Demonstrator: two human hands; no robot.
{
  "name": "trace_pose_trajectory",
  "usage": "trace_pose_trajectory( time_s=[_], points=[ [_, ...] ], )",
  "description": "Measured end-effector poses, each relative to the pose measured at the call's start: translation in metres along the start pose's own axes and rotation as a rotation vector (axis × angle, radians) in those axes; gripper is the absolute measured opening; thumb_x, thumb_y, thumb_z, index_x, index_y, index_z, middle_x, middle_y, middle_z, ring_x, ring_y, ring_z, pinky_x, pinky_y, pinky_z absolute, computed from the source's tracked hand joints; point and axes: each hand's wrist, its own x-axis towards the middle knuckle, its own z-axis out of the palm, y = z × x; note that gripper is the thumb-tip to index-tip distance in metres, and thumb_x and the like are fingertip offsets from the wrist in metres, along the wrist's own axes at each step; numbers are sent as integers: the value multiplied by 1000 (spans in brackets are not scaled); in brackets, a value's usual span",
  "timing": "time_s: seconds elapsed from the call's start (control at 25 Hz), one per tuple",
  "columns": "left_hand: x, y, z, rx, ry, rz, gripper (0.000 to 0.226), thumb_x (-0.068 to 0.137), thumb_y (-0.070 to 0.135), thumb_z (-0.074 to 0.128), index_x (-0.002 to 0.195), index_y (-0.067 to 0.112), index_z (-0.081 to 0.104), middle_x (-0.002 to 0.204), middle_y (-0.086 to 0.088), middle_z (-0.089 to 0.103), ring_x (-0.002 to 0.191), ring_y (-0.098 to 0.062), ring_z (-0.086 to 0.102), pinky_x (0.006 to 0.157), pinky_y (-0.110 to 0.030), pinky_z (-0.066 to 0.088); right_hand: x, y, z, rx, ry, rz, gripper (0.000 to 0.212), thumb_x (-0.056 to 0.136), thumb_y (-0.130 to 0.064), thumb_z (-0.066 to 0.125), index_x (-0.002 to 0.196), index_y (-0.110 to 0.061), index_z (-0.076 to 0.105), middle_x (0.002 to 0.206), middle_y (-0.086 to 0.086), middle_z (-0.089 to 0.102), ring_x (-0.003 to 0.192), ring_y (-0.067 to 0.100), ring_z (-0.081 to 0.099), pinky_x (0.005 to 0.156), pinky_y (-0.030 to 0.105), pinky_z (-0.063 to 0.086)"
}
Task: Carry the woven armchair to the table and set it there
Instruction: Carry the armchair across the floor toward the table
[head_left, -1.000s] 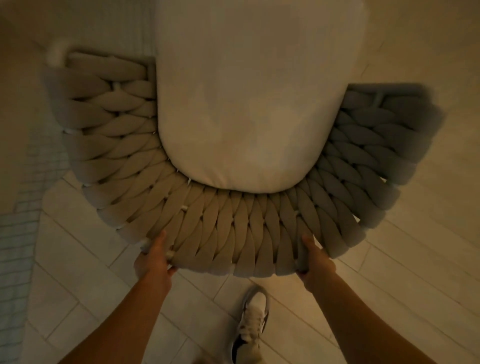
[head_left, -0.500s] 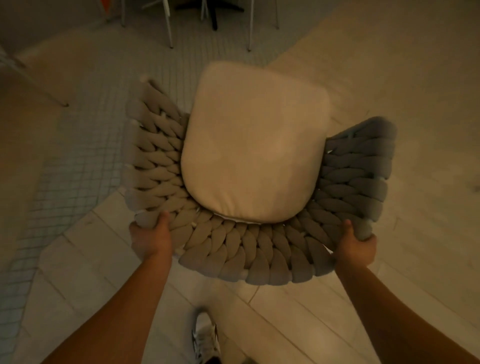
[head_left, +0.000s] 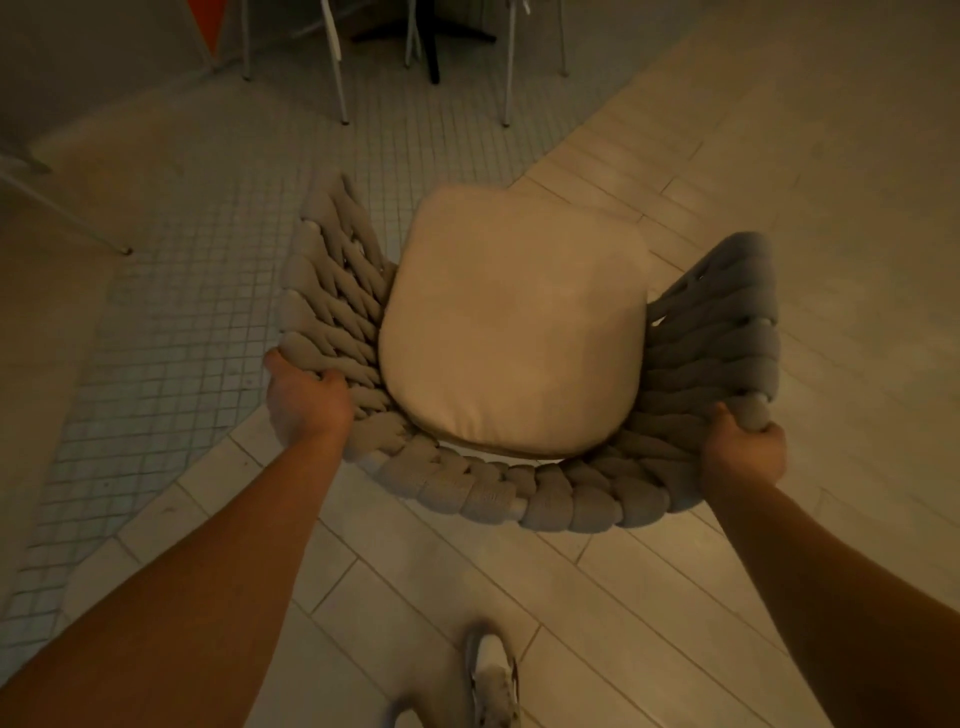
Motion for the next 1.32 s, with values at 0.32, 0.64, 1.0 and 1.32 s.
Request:
trace_pose_trajectory(
  time_s=[0.32,0.64,1.0,1.32],
  points=[
    [44,38,38,65,13,-24,46,87,16,52,130,2,42,126,-26,58,111,-43,57,82,-43,45,43,-45,42,-99,-92,15,53,84,-41,60,121,-3,53,123,24,60,112,45,57,86,43,45],
    [47,47,41,103,-10,-51,50,86,24,58,127,1,41,123,-32,57,109,-50,56,80,-49,45,42,-57,46,-141,-71,54,49,85,-38,58,123,-9,49,122,24,59,110,45,57,88,47,45],
    [67,44,45,-2,-35,-91,52,80,28,62,127,11,48,123,-21,62,109,-41,59,87,-45,48,44,-54,50,-107,-71,-128,65,89,-27,57,148,-24,32,139,14,54,125,39,51,101,43,40],
    [52,36,38,-41,0,-122,50,81,25,63,126,8,50,124,-21,61,111,-41,58,87,-46,49,50,-54,46,-148,-128,-177,62,90,-26,55,147,-24,33,138,16,54,123,41,52,101,45,41]
  ],
)
